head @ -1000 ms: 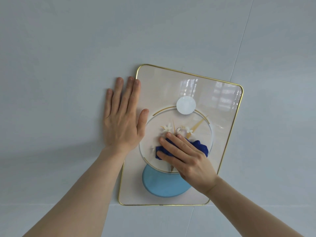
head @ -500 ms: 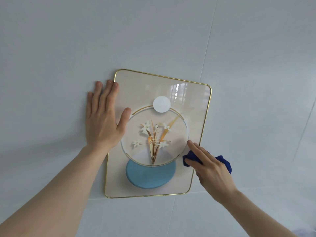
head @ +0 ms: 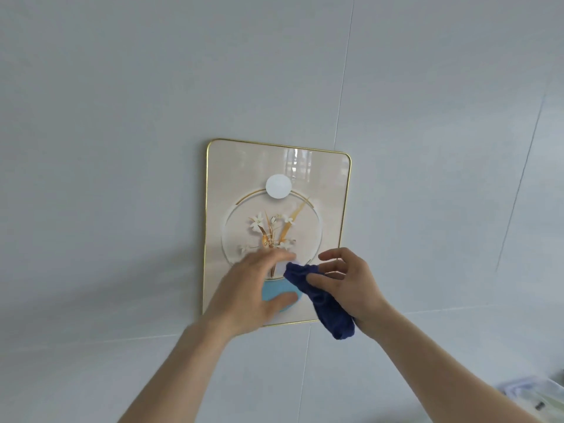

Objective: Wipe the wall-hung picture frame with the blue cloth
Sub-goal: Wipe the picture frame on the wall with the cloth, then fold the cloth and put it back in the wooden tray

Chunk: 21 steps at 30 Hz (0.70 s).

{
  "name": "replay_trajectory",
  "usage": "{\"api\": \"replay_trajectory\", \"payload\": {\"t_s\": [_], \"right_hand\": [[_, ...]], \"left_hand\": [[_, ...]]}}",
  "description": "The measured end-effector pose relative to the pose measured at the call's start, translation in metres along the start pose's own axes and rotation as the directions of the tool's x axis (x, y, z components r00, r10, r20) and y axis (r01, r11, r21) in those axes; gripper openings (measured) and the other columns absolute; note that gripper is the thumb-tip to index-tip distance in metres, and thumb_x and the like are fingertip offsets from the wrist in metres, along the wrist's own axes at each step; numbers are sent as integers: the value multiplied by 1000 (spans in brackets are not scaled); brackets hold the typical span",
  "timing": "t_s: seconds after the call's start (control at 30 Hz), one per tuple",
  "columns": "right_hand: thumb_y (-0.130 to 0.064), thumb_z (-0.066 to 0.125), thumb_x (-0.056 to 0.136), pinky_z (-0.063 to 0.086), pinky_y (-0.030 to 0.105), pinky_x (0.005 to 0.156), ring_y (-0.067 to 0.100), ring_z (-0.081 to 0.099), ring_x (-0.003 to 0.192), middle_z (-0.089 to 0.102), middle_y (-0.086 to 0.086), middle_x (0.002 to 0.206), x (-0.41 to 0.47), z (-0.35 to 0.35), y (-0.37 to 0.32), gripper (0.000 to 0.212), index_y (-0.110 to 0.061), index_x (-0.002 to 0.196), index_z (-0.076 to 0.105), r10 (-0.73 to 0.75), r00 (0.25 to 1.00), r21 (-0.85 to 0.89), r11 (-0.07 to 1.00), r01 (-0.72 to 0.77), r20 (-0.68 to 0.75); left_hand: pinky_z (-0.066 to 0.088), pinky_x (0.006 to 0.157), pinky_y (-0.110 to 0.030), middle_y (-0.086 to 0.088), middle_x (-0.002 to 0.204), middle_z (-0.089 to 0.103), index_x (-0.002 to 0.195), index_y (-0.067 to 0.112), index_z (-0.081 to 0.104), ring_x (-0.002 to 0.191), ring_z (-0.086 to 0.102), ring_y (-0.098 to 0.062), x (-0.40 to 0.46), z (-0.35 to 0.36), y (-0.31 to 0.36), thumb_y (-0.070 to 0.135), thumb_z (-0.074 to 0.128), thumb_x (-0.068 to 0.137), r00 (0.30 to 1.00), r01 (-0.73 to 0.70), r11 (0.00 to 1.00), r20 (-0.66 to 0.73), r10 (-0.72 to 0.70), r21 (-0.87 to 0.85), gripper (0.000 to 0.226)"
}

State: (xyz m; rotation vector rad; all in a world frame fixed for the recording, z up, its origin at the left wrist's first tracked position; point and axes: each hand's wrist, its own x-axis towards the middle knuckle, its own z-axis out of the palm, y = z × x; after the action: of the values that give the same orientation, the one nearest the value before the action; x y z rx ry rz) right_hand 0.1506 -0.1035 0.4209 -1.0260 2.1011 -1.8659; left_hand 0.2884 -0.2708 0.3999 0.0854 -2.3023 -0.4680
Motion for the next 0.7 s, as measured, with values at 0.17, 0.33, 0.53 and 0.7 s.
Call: {"api": "replay_trajectory", "payload": {"t_s": [0.17,0.33,0.53,0.7], "right_hand": [[-3,85,85,65,36,68,26,78,76,82,14,96,-28,12,-2,30,-2,106,63,124,976,241,956,-166,179],[-30,78,93,64,39,86,32,78,96,80,18,110,-43,10,-1,32,-6,112,69,146,915,250,935,-253,377],[3,78,88,67,36,77,30,77,85,75,21,104,-52,4,3,24,-7,109,75,119,898,-83,992,-93,423],[5,68,92,65,29,65,16,72,67,74,12,89,-56,-3,0,16,-8,99,76,130,945,-262,964,-49,301]], "left_hand": [[59,89,-35,23,109,71,113,44,65,102,67,-5,-21,10,13,40,77,89,994,99,987,56,-93,-130,27],[59,83,-39,17,94,76,102,37,71,91,70,-10,-26,-9,22,35,72,91,985,169,979,-8,-171,-111,11],[52,71,-23,18,90,75,99,33,72,83,68,-9,-29,-33,23,25,70,92,966,249,968,-70,-251,-39,11],[52,71,-27,18,84,72,94,35,70,81,66,-9,-36,-53,22,30,70,92,945,314,949,-106,-309,34,6]]}}
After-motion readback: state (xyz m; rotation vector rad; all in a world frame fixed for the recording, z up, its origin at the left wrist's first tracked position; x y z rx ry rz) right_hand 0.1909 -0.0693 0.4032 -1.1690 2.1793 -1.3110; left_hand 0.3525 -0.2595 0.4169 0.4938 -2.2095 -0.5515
